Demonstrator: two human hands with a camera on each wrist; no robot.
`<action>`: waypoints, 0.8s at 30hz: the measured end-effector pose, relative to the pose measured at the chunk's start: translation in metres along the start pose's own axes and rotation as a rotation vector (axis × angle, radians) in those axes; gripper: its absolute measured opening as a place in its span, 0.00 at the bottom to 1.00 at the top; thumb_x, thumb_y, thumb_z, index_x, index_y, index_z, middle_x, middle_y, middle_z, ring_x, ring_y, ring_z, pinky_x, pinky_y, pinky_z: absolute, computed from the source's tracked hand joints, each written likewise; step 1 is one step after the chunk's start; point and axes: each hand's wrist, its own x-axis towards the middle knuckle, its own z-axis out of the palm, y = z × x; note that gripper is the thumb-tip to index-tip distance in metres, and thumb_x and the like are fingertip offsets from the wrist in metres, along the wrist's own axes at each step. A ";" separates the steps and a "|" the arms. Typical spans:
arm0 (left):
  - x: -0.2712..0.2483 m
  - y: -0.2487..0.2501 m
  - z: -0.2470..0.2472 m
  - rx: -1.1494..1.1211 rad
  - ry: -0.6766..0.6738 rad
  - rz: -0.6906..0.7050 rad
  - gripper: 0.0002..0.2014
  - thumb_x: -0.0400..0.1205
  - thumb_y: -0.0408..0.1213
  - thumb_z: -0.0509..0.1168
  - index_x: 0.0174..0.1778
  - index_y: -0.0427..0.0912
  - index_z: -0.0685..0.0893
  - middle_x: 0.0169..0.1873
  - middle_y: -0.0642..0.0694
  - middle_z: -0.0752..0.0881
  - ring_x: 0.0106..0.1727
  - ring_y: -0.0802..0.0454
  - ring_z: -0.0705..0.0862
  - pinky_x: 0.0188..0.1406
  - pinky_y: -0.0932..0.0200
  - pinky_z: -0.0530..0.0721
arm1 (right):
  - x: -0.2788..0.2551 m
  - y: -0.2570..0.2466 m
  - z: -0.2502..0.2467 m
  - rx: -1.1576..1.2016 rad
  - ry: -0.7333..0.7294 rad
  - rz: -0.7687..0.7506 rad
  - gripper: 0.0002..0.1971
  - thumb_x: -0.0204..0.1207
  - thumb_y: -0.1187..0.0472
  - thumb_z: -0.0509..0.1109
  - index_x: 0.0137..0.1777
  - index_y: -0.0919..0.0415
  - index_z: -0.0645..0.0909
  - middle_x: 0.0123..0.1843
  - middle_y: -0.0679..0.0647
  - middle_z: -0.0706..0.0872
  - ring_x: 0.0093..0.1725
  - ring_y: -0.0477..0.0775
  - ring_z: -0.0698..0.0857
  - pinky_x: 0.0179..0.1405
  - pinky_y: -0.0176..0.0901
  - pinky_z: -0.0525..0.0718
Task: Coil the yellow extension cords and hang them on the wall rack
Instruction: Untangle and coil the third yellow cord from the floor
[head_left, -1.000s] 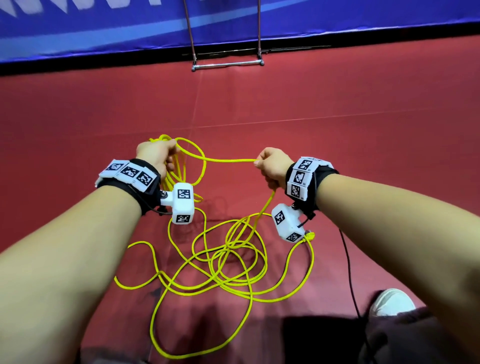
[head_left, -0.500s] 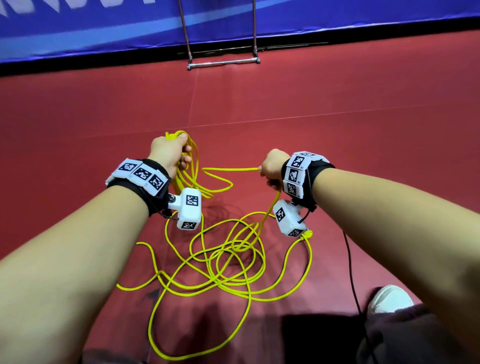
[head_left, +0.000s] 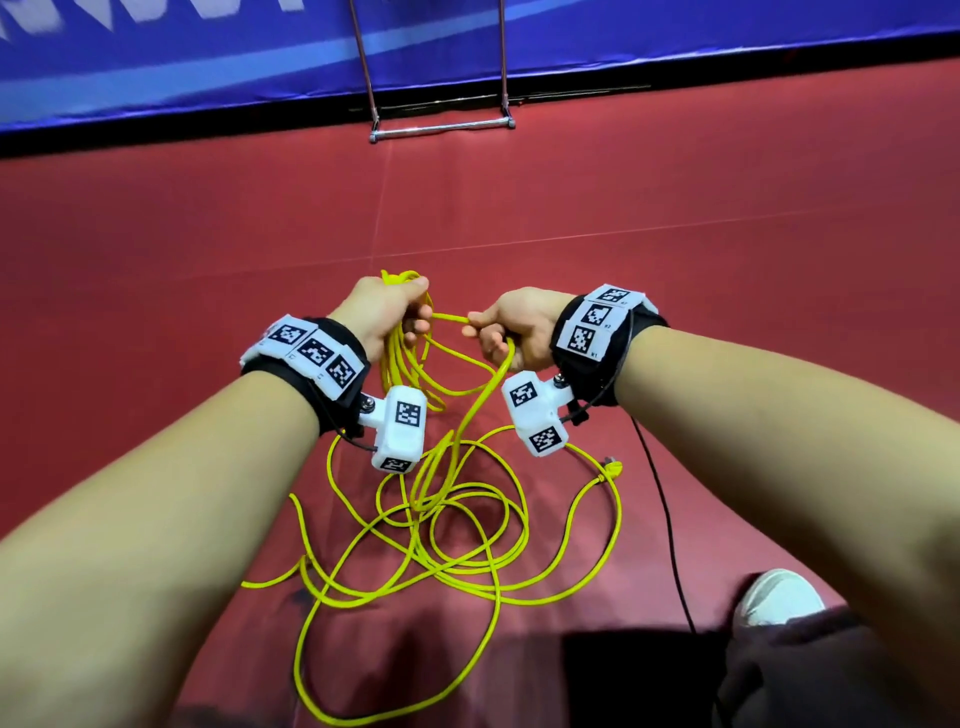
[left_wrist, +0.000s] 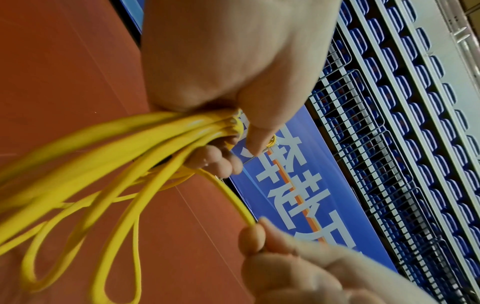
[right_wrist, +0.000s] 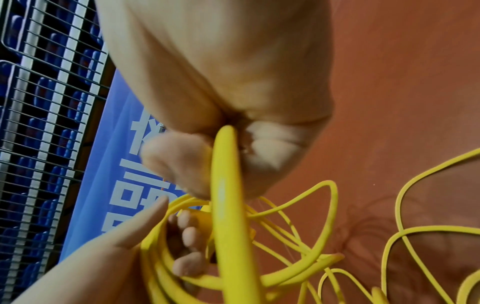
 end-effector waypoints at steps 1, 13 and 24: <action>-0.001 0.000 0.002 0.015 -0.011 -0.009 0.11 0.88 0.37 0.62 0.39 0.43 0.77 0.29 0.44 0.80 0.19 0.55 0.78 0.16 0.68 0.71 | 0.000 0.000 0.003 0.021 -0.031 -0.004 0.18 0.90 0.58 0.51 0.40 0.63 0.73 0.14 0.48 0.65 0.11 0.43 0.66 0.10 0.29 0.65; -0.006 0.005 0.005 -0.091 0.061 -0.134 0.13 0.83 0.24 0.60 0.32 0.36 0.75 0.18 0.42 0.78 0.16 0.50 0.78 0.16 0.62 0.77 | -0.001 0.002 0.017 -0.259 -0.323 -0.112 0.21 0.88 0.46 0.52 0.52 0.61 0.80 0.38 0.57 0.85 0.38 0.58 0.89 0.40 0.48 0.91; -0.005 0.017 -0.008 -0.282 -0.029 -0.126 0.12 0.86 0.34 0.57 0.36 0.45 0.74 0.19 0.49 0.73 0.18 0.52 0.72 0.33 0.57 0.68 | 0.011 0.014 0.007 -0.470 0.103 -0.449 0.09 0.78 0.73 0.61 0.45 0.61 0.80 0.35 0.59 0.86 0.32 0.56 0.86 0.33 0.42 0.84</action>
